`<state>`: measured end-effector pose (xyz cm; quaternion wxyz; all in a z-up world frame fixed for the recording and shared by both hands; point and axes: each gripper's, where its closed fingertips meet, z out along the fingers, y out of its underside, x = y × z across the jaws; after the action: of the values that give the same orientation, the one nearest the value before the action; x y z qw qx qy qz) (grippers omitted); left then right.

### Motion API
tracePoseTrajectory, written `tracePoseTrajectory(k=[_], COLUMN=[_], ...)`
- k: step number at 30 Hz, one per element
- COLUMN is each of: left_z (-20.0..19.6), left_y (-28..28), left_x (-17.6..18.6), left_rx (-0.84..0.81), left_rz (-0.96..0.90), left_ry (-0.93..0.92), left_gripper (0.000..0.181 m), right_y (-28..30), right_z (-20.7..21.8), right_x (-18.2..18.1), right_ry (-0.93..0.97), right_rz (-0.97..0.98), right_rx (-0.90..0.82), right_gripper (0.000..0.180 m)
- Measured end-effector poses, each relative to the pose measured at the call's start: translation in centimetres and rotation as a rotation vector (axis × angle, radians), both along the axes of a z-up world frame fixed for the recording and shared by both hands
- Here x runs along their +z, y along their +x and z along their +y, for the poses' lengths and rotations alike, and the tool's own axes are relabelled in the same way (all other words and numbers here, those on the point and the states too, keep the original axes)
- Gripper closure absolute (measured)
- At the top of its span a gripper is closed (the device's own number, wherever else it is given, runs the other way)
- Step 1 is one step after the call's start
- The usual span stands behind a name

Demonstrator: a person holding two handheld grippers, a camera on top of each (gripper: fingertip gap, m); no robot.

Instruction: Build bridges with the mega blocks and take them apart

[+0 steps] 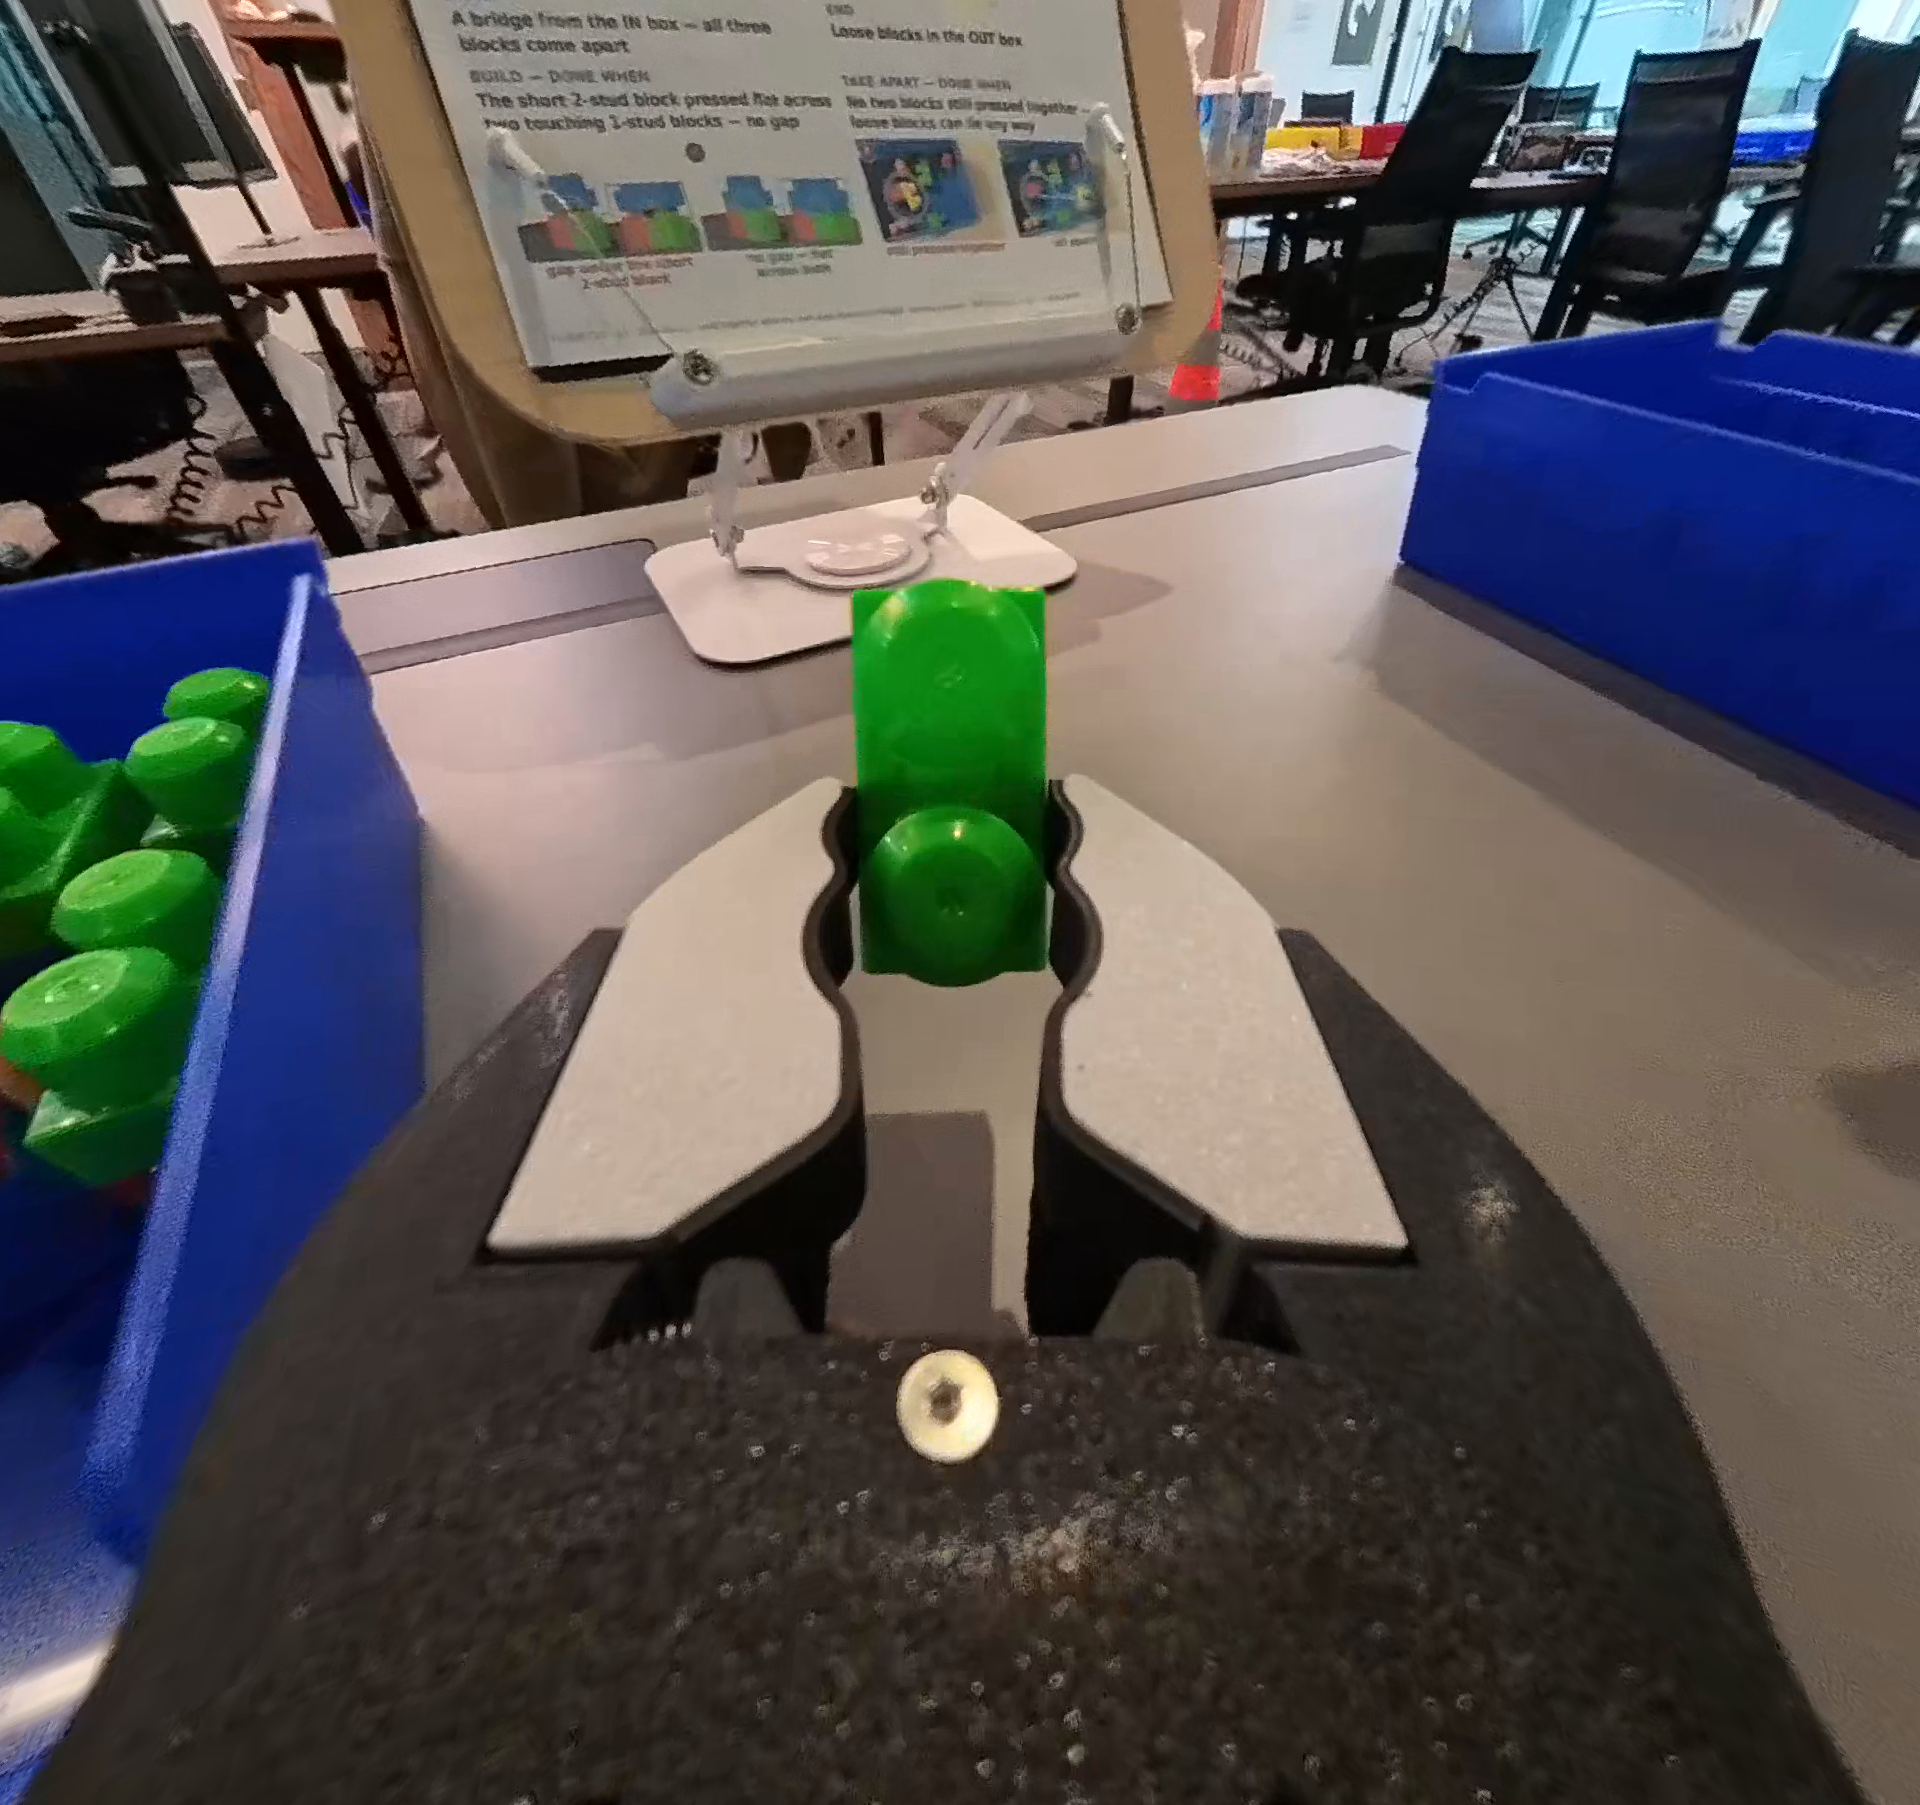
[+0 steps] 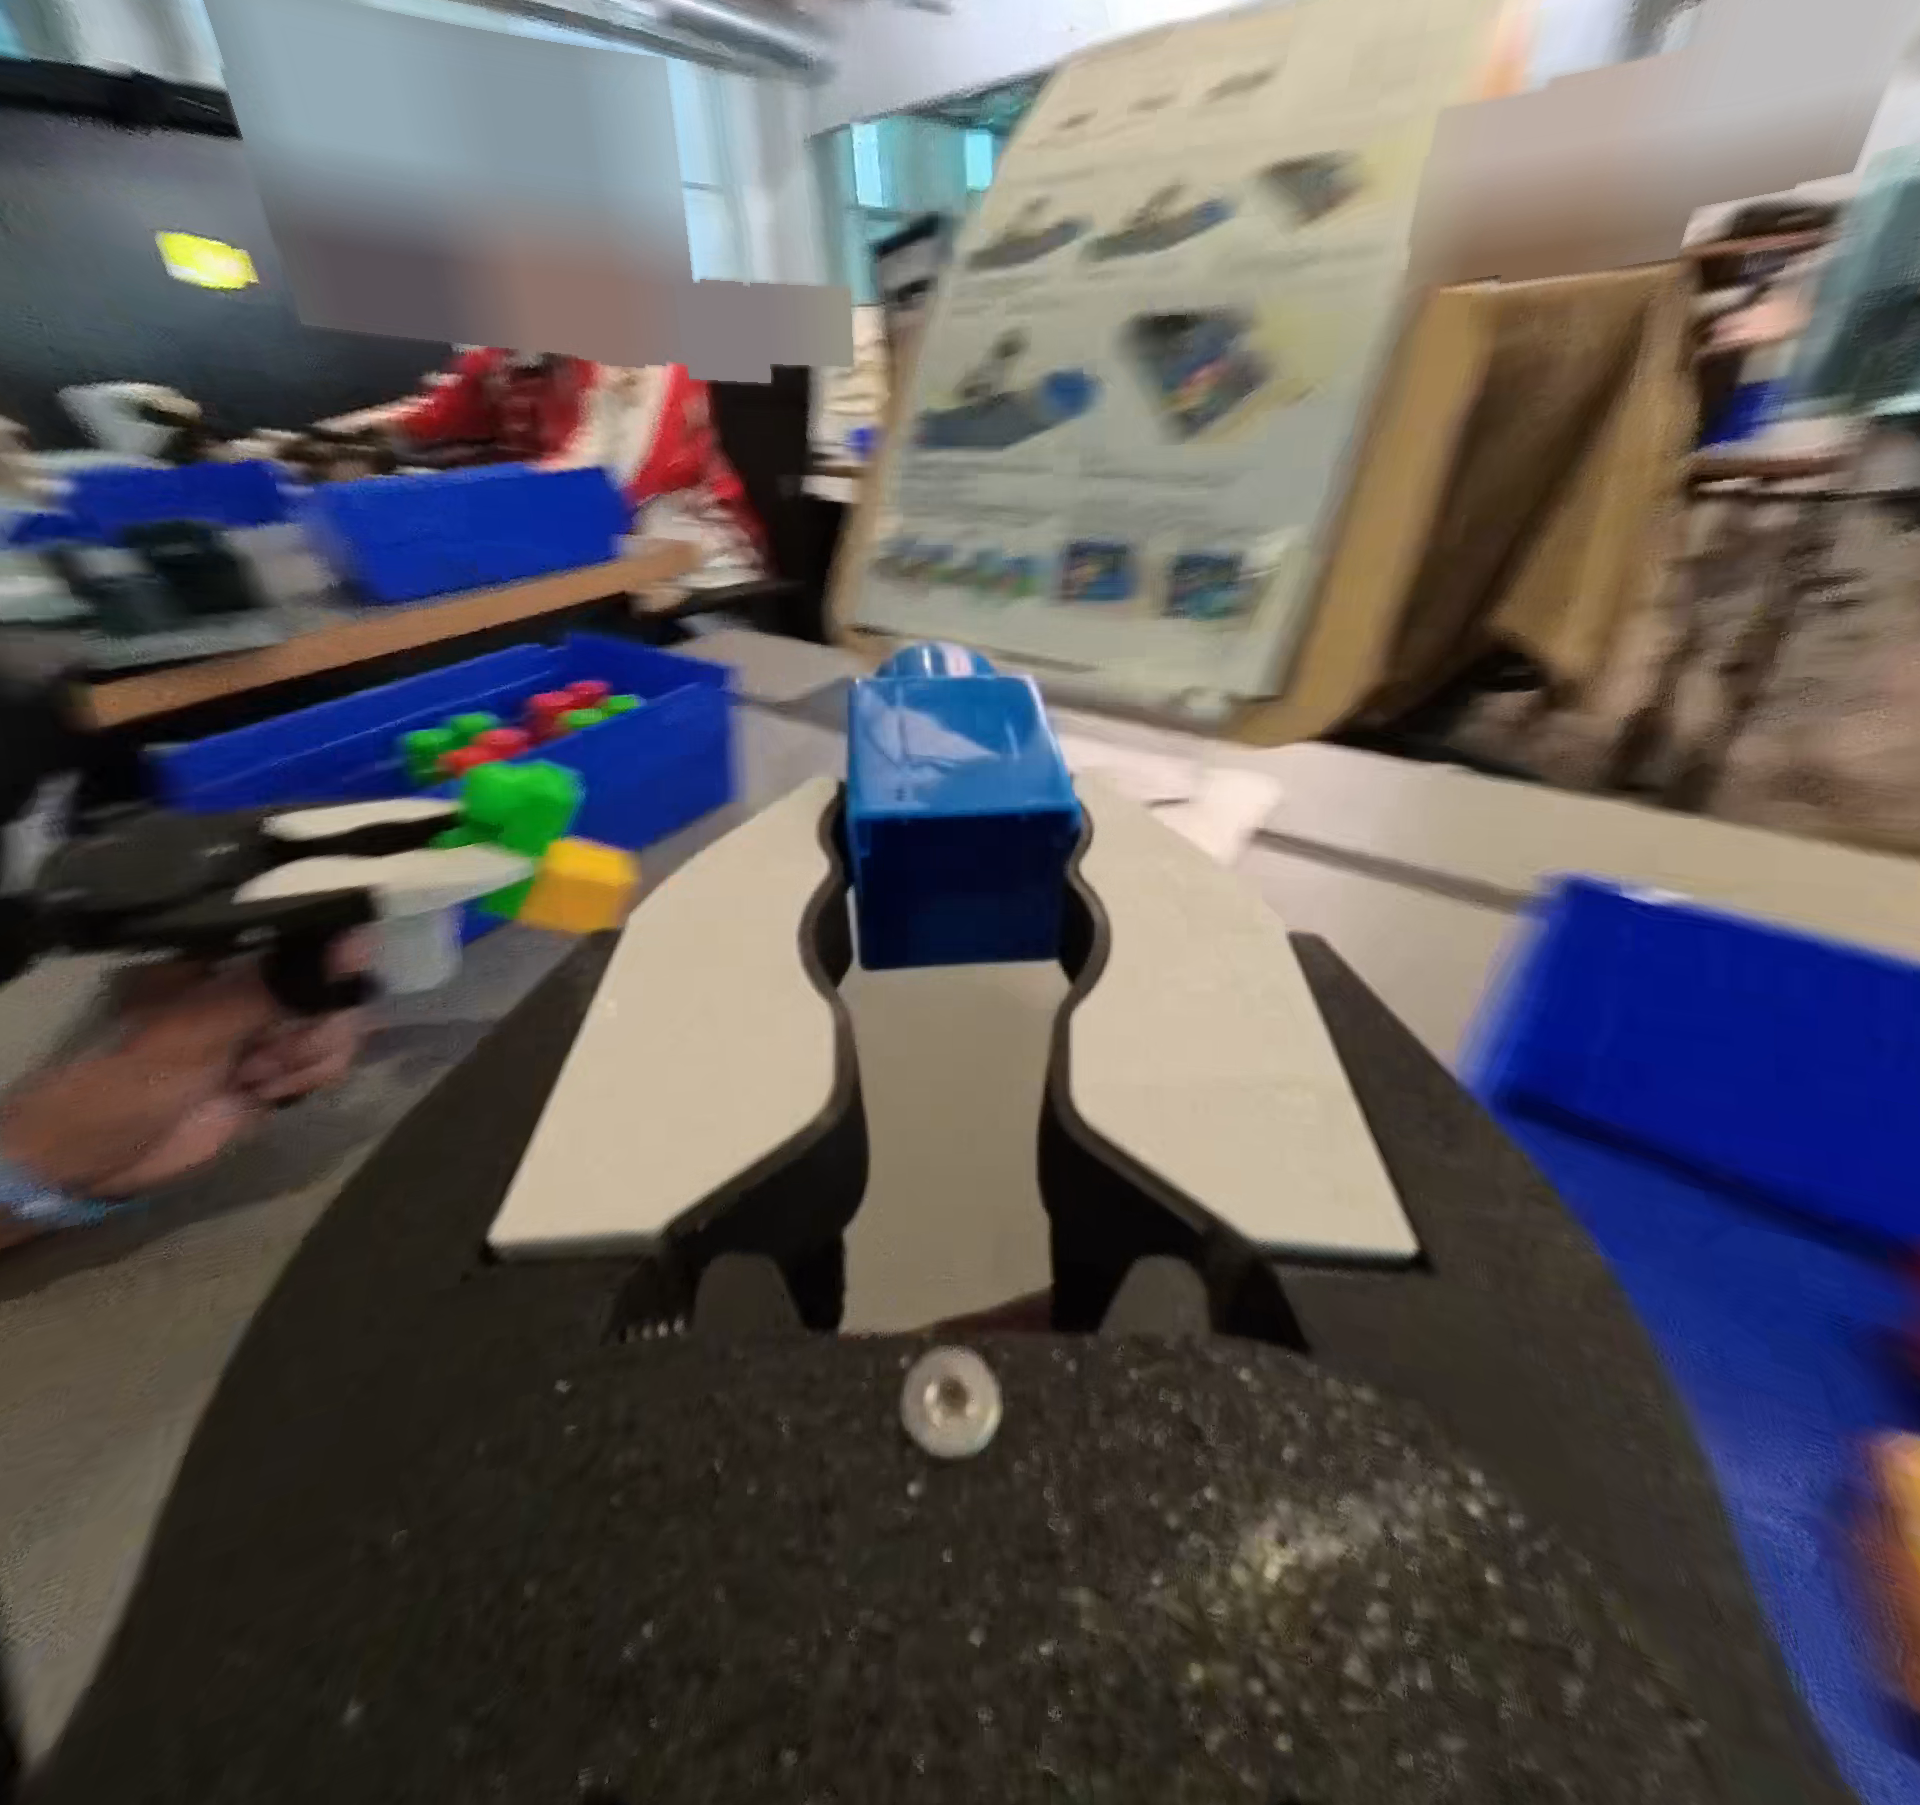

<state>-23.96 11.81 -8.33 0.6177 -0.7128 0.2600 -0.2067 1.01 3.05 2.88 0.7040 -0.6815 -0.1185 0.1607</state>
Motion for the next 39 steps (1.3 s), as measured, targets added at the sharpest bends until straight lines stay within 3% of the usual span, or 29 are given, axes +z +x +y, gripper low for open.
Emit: tracePoseTrajectory(k=[3,6,12,18,32,39], left_z=[0.2,0.1,-0.6,-1.0,-0.6,-0.8], left_y=[0.0,0.4,1.8,2.1,1.8,2.1], left_x=[-0.1,-0.1,0.0,-0.4,-1.4,-1.6], left_rx=[-0.011,-0.030,-0.076,-0.098,-0.105,-0.119], left_rz=[-0.011,-0.010,0.021,0.052,0.045,0.060], left_ry=[-0.019,-0.027,-0.007,-0.002,-0.068,-0.069], left_gripper=[0.147,0.147,0.147,0.147,0.147,0.147], right_y=[10.0,16.1,18.8,19.1,20.0,19.8], right_z=[1.3,4.3,10.8,13.5,10.9,10.8], right_x=[0.5,-5.6,-15.5,-19.7,-21.8,-21.3], right_ry=[-0.129,-0.481,-0.825,-0.965,-1.158,-1.077], right_rz=[-0.171,-0.231,-0.347,-0.360,-0.200,-0.180], right_rx=[-0.258,-0.288,-0.339,-0.378,-0.319,-0.297], right_gripper=[0.143,0.143,0.142,0.142,0.141,0.135])
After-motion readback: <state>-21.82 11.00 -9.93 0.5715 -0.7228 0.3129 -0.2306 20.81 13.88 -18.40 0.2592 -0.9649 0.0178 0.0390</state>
